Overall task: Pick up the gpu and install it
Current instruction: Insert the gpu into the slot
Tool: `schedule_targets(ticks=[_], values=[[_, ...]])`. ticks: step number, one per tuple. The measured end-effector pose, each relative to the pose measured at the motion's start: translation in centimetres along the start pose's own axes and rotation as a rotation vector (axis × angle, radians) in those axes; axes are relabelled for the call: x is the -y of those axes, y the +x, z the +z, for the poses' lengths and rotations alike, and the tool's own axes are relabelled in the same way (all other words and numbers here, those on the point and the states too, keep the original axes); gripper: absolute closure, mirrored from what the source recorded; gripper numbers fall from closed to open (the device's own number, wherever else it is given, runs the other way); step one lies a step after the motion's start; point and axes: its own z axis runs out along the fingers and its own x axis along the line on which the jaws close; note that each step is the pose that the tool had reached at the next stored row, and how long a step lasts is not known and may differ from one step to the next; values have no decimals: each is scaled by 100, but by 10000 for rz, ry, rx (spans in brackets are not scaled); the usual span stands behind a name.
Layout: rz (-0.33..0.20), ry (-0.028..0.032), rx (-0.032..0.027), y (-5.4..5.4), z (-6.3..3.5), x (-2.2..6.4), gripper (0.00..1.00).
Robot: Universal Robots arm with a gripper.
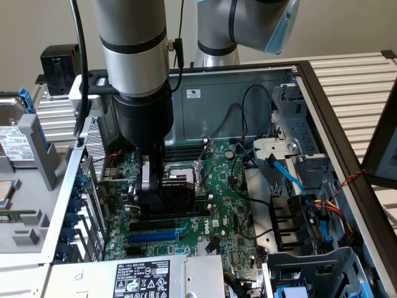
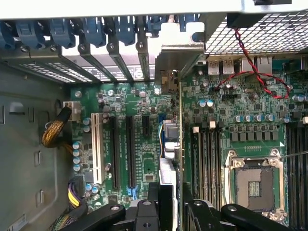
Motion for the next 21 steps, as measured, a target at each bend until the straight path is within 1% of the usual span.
schedule_targets(ticks=[5, 14, 18, 21], values=[[-22, 0, -13, -48, 13, -6, 72], [-401, -7, -30, -47, 24, -10, 72], [-426, -30, -38, -47, 27, -9, 72], [-425, -56, -73, -46, 40, -10, 72]])
